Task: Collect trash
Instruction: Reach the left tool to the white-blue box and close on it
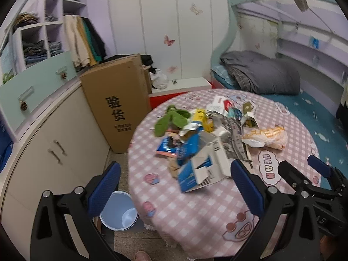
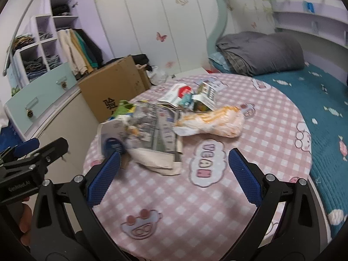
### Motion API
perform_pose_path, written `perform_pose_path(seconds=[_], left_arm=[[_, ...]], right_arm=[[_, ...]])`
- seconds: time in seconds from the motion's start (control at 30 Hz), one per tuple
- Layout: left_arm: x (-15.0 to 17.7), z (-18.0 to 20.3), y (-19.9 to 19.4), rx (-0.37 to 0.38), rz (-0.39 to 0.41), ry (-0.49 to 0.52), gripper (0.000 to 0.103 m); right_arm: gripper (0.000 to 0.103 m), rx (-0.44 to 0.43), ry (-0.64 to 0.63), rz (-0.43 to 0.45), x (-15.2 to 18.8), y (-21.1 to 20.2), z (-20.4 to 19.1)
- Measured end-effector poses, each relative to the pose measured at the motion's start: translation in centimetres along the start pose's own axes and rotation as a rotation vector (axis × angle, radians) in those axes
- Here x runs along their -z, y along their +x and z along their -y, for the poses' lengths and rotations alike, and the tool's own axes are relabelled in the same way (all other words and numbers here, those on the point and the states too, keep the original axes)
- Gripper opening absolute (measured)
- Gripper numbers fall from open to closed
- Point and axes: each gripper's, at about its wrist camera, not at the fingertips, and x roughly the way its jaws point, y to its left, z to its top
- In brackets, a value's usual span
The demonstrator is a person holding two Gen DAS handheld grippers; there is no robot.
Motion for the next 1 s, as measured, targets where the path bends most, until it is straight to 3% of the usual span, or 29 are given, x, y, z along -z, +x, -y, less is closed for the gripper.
perform_pose_path(seconds=[0.37, 0.57, 0.6, 0.7, 0.8, 1.0], left_arm=[[0.0, 3.1, 6.8, -0.027, -0.082, 0.092, 0.099], [0.1, 2.2, 7.4, 0.031, -0.105, 0.067, 0.044], [0.1, 1.9, 7.4, 0.041, -0.110, 0.054, 0.030], [0.2, 1.4, 7.0, 0.040, -0.099, 0.040, 0.012], [0.2, 0.4, 5.7, 0.050, -0.069, 0.004, 0.005], [0.6, -1.6, 3.0, 0.075, -0.013, -0.035, 0.004]], right_arm=[[0.097, 0.007, 0.063, -0.046, 0.1, 3.2, 3.1], [0.097, -0.015, 0.072, -0.073, 0.1, 4.2, 2.9], [0.097, -0.019, 0.069, -0.071, 0.0, 4.2, 2.7], [0.097, -0.031, 0.059, -0.067, 0.0, 3.9, 2.1], [0.097, -0.042, 0.048, -0.062, 0.0, 3.6, 1.3], [0.097, -0.061, 0.024, -0.065, 0.1, 3.4, -0.4]])
